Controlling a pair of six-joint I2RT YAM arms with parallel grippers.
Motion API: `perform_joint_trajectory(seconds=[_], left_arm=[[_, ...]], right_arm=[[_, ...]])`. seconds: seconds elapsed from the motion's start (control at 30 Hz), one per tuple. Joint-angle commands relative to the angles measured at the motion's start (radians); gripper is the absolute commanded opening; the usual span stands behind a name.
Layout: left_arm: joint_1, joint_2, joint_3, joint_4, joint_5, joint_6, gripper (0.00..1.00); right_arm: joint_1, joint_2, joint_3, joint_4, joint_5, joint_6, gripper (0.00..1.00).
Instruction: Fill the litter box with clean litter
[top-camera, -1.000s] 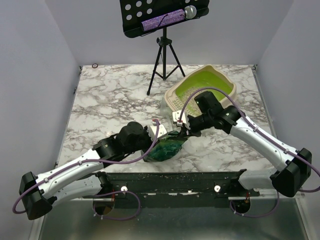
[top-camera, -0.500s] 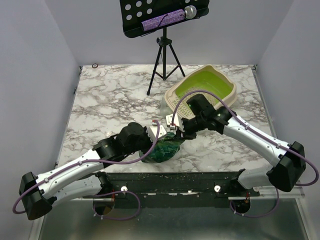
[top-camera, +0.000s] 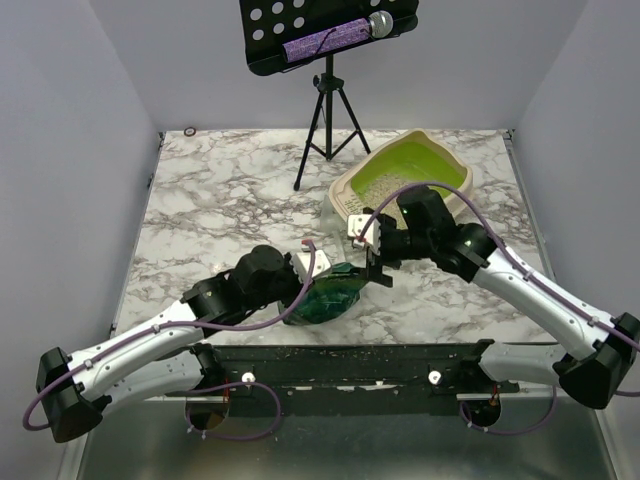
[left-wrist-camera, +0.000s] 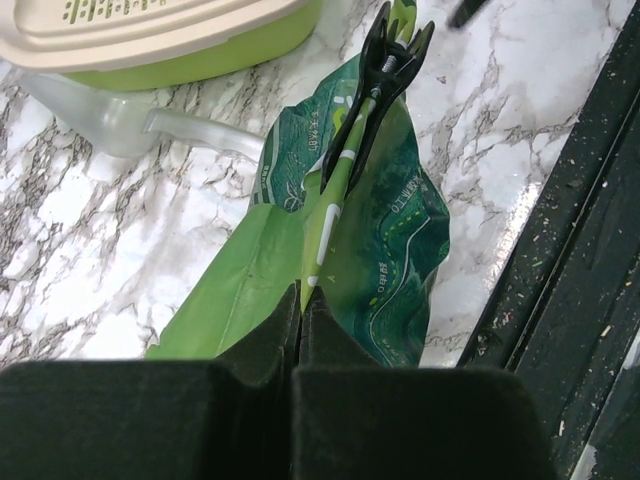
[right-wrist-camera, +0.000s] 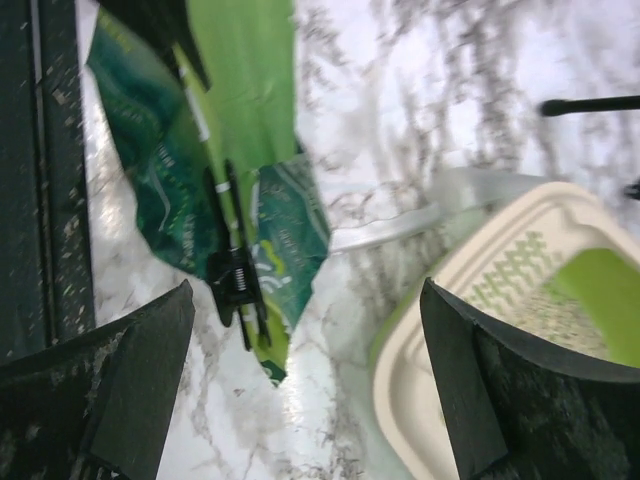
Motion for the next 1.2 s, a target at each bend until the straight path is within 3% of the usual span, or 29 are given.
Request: perform_joint_trajectory(seconds=[0.0,0.33,0.5,0.7,0.93,1.17], left_arm=[[-0.002,-0.038,0.025,0.0,-0.14,0.005,0.0],[0.017,-0.069,0.075,-0.064,-0.349,0.007,0.0],[0.03,-0.064,0.072,-0.069,-0.45,0.013,0.0],[0.084,-0.073,0.061,-0.039,-0.591,-0.01,0.0],[0.215,-0.026,0.068,-0.002,-0.51,-0.08,0.01],[0.215,-0.022,0.083,0.04,-0.351,-0.177,0.39]], right_arm=[[0.008,-0.069,0.003,0.174,0.155,0.124,1.0],[0.008,-0.109,-0.014,0.295,0.296,0.251,1.0],[0.007,-0.017,0.062,0.297,0.599,0.515,1.0],[0.007,0.04,0.079,0.301,0.704,0.679,1.0],[0.007,0.02,0.033,0.362,0.79,0.806,1.0],[0.007,0.012,0.0,0.405,0.917,0.963,1.0]])
